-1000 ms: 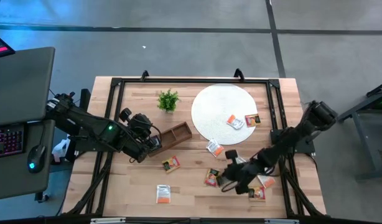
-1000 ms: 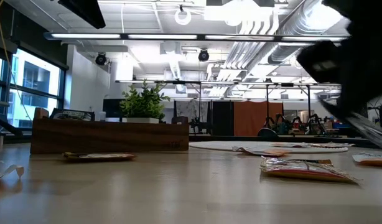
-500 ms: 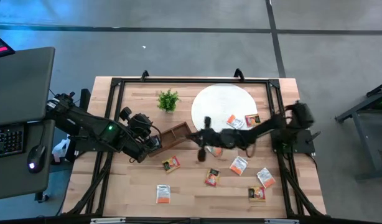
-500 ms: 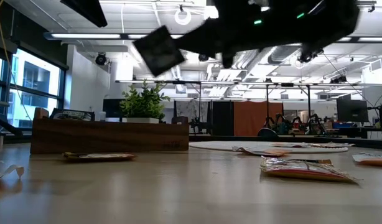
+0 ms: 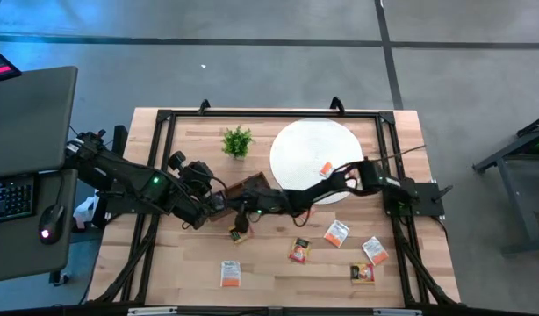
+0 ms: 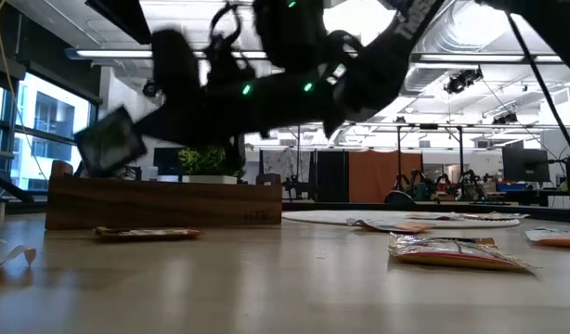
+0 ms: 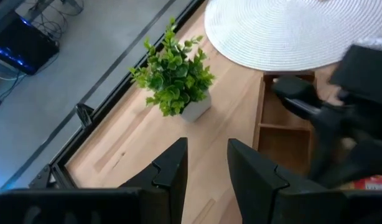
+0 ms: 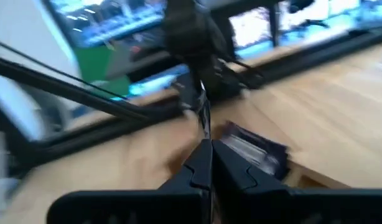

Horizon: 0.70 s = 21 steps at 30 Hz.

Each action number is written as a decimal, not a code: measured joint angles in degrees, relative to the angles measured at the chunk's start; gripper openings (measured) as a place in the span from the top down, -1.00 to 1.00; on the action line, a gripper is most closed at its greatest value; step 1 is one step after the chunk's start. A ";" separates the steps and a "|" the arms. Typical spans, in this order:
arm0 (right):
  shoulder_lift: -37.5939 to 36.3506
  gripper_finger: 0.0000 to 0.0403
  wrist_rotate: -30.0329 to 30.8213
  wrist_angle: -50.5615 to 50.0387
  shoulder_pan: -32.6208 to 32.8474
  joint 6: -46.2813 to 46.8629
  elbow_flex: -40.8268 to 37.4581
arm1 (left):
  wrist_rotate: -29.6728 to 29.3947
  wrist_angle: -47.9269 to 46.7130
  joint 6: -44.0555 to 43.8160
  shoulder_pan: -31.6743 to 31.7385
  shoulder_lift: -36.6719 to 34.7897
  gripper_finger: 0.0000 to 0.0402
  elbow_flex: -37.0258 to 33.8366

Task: Pick & Place Tea
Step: Put the purple tea bag into the left section of the wooden organizer

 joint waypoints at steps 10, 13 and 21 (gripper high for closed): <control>3.46 1.00 4.66 -3.81 -0.24 -0.03 3.64 | 3.77 -0.29 0.08 -0.02 0.15 0.45 0.00; 3.47 0.98 4.70 -3.60 -0.25 -3.16 3.64 | 4.52 -0.31 -0.24 -0.02 0.15 0.45 0.00; 3.44 0.72 3.14 -5.08 -0.23 -4.12 3.64 | 5.64 -0.16 -0.35 -0.02 0.15 0.45 0.00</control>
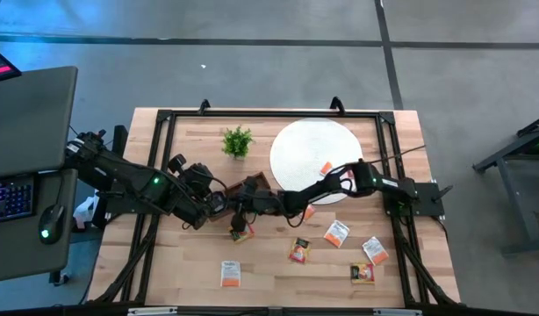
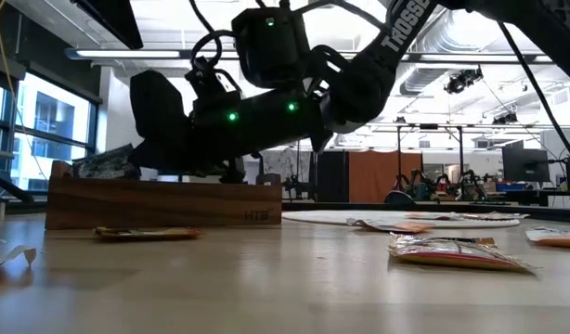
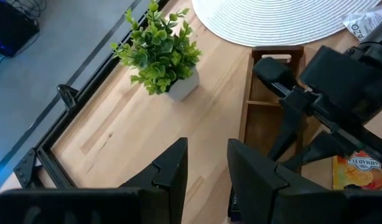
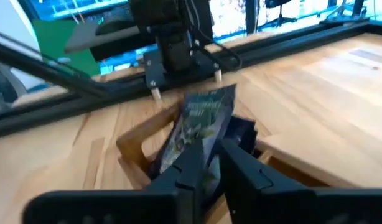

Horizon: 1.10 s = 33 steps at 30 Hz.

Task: Pick & Place Tea
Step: Put the purple tea bag into the left section of the wooden organizer

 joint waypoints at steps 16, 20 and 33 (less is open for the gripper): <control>-8.86 0.34 0.06 -18.22 1.03 -18.71 -0.02 | 6.08 0.95 -0.20 -1.61 3.35 0.45 0.09; -17.63 0.40 3.10 -38.55 1.57 -20.30 -0.04 | 6.23 1.40 -0.74 -5.07 7.62 0.49 0.09; -55.43 0.94 20.24 -58.32 8.19 -8.58 -28.50 | 3.43 -7.84 -12.11 -13.93 9.05 0.98 -2.08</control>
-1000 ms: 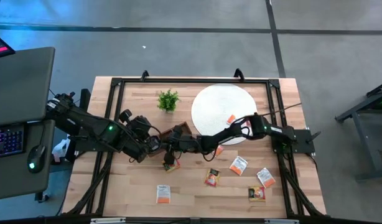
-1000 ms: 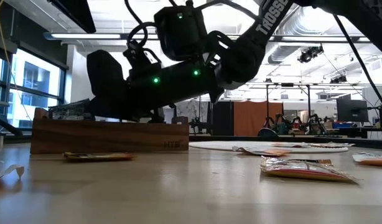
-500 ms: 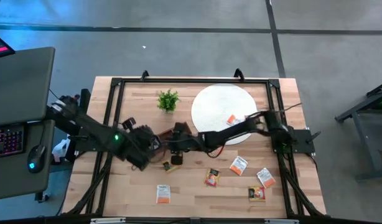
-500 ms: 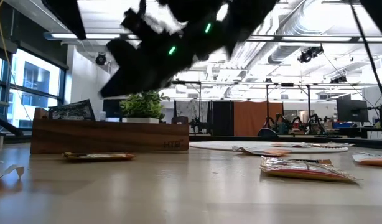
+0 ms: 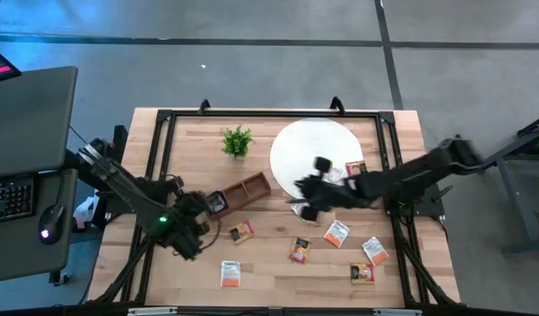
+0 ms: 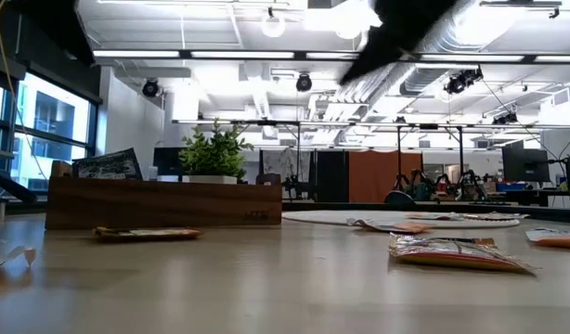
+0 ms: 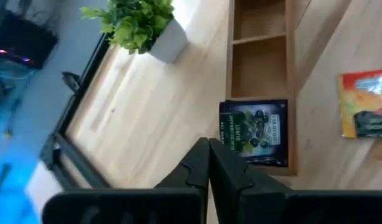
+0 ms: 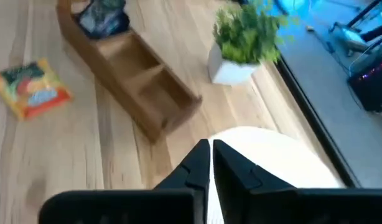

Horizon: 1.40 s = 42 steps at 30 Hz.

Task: Pick & Place Tea
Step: Put the purple tea bag into the left section of the wooden organizer, then put the yellow tea bag into the middle section of the wooden organizer

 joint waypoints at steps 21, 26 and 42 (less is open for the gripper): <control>-23.97 0.98 -9.34 36.72 -2.92 -11.31 -25.12 | 9.39 68.53 18.21 13.75 -14.20 1.00 -41.87; -23.78 0.98 -9.34 35.66 -2.92 -10.29 -25.12 | 11.28 68.83 18.52 13.99 -11.92 1.00 -41.70; -23.49 0.99 -12.33 34.75 -2.94 -7.79 -25.12 | 10.22 52.49 20.94 13.97 -10.60 1.00 -26.40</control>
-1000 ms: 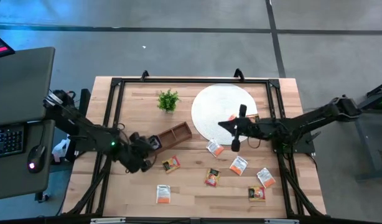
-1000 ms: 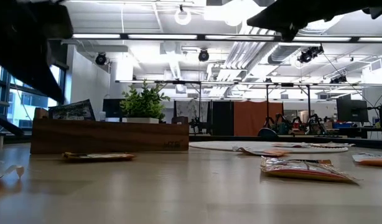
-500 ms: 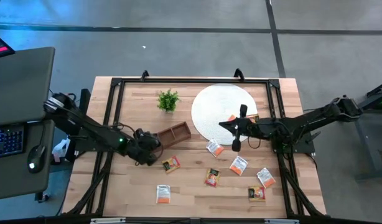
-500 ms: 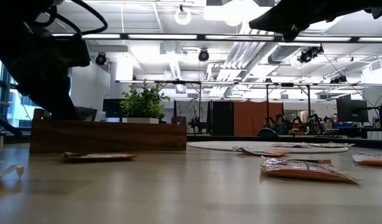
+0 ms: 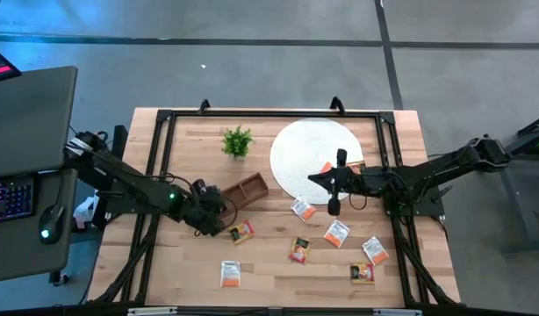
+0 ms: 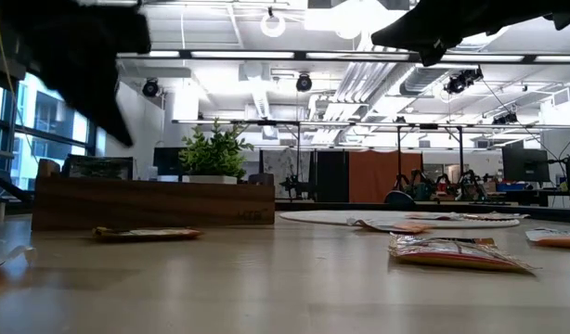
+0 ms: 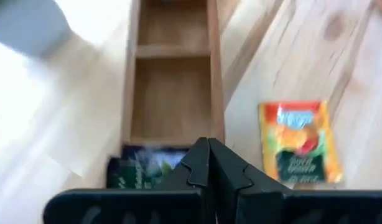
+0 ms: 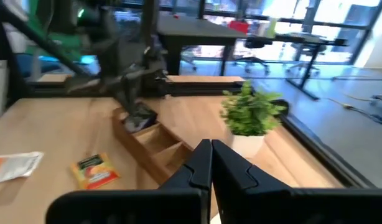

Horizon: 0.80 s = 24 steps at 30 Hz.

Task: Pick & Place Tea
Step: Put the yellow tea bag into the middle section of the wooden organizer

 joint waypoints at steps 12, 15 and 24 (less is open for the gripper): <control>7.87 0.96 -8.58 2.06 0.02 0.94 0.04 | 0.52 -0.30 6.27 0.02 -0.04 1.00 6.10; 11.68 0.91 -8.52 1.86 0.02 -0.23 1.74 | 1.76 -0.36 6.39 0.04 -0.04 0.97 6.08; 18.70 0.60 -8.60 -2.18 0.00 -0.10 8.83 | 9.53 4.75 1.91 0.04 2.01 0.48 6.08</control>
